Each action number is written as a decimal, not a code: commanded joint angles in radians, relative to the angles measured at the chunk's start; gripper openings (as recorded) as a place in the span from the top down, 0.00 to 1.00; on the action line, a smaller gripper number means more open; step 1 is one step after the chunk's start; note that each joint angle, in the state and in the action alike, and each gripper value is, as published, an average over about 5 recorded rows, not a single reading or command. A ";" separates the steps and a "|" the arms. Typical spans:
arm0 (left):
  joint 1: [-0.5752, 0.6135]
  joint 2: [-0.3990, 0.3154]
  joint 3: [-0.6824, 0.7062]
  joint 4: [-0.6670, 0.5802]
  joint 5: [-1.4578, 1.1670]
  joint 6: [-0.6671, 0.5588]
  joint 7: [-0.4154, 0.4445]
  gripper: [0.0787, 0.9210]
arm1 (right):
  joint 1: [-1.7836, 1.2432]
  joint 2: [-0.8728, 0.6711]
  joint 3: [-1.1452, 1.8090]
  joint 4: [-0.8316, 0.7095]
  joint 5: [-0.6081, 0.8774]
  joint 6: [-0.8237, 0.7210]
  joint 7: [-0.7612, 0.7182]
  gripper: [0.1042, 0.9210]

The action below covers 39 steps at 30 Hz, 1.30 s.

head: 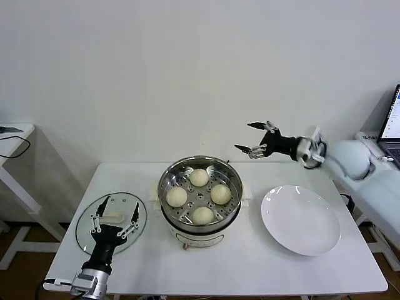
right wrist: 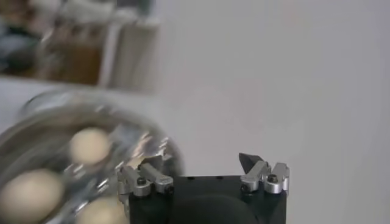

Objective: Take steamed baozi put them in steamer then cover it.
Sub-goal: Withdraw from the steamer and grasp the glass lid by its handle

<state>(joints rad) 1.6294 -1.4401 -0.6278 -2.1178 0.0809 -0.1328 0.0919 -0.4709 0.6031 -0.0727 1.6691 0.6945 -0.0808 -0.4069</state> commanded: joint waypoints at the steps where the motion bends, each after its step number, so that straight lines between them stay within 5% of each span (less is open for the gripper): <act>1: -0.035 -0.012 -0.004 0.062 -0.006 -0.055 -0.005 0.12 | -0.707 0.221 0.568 0.187 -0.062 0.214 0.327 0.12; 21: -0.048 -0.018 -0.001 0.114 0.120 -0.098 -0.032 0.12 | -1.008 0.595 0.602 0.251 -0.249 0.437 0.441 0.12; 39: -0.026 0.022 -0.194 0.404 1.269 -0.330 -0.354 0.12 | -0.998 0.634 0.608 0.214 -0.232 0.448 0.437 0.12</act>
<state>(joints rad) 1.6044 -1.4339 -0.7112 -1.8803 0.7249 -0.3633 -0.0927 -1.4343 1.1936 0.5226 1.8872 0.4733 0.3429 0.0175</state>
